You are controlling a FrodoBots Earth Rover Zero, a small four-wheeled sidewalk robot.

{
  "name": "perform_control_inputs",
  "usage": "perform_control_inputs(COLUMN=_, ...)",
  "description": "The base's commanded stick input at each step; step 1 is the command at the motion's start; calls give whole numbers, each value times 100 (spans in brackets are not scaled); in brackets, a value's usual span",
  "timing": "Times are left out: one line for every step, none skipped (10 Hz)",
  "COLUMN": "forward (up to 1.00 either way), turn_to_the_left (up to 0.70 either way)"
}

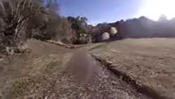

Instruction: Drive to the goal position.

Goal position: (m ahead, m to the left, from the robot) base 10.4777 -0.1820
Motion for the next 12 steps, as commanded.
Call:
perform_control_inputs(forward=60, turn_to_the_left=15)
perform_control_inputs(forward=60, turn_to_the_left=15)
perform_control_inputs(forward=60, turn_to_the_left=15)
perform_control_inputs(forward=60, turn_to_the_left=15)
perform_control_inputs(forward=60, turn_to_the_left=14)
perform_control_inputs(forward=60, turn_to_the_left=13)
perform_control_inputs(forward=60, turn_to_the_left=0)
perform_control_inputs(forward=60, turn_to_the_left=0)
perform_control_inputs(forward=60, turn_to_the_left=0)
perform_control_inputs(forward=60, turn_to_the_left=0)
perform_control_inputs(forward=60, turn_to_the_left=0)
perform_control_inputs(forward=60, turn_to_the_left=0)
